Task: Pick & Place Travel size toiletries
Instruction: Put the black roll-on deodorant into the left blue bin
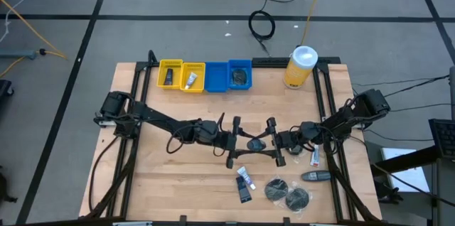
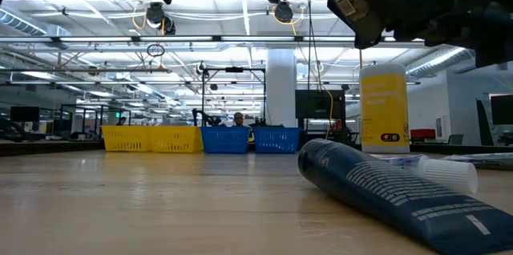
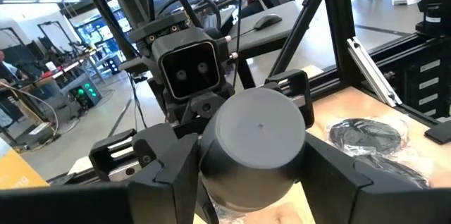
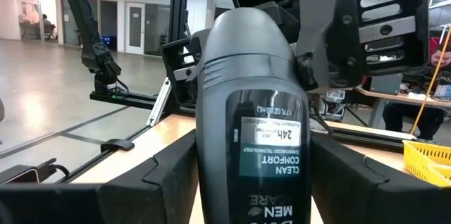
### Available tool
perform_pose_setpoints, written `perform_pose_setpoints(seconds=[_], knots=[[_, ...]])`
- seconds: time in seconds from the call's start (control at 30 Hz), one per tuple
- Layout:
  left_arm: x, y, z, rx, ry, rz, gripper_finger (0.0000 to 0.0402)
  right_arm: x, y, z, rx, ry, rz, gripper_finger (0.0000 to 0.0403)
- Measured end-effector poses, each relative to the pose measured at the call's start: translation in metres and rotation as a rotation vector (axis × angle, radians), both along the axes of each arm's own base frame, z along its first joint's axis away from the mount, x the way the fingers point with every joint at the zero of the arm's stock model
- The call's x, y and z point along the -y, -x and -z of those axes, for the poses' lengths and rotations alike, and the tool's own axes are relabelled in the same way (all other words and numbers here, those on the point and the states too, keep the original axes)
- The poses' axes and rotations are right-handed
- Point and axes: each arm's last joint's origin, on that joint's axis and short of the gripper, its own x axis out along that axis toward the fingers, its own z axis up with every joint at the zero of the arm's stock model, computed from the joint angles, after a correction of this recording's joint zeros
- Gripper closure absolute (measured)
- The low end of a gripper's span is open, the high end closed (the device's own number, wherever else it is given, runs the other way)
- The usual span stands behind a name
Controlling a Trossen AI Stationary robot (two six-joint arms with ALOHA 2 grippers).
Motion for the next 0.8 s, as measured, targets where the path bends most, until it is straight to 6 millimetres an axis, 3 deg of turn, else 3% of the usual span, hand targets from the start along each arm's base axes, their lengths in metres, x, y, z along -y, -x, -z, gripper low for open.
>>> perform_pose_setpoints(seconds=[0.1,0.27,0.4,0.6,0.8], knots=[[0.0,0.0,0.0,-0.003,0.003,-0.001,0.021,0.0,0.0,0.003,-0.031,-0.01,-0.003,0.0171],[0.0,0.0,0.0,-0.008,0.028,-0.021,0.0165,0.0,-0.001,0.015,-0.165,-0.01,0.027,0.0133],[0.002,0.007,-0.004,-0.071,-0.015,-0.131,0.0155,0.002,0.0,0.028,-0.292,-0.016,0.082,0.0099],[0.002,0.02,-0.002,-0.216,-0.138,-0.418,0.0176,0.004,0.006,0.037,-0.371,-0.074,0.092,0.0081],[-0.002,0.021,0.003,-0.268,-0.134,-0.426,0.021,0.006,0.007,0.038,-0.37,-0.072,0.138,0.0084]])
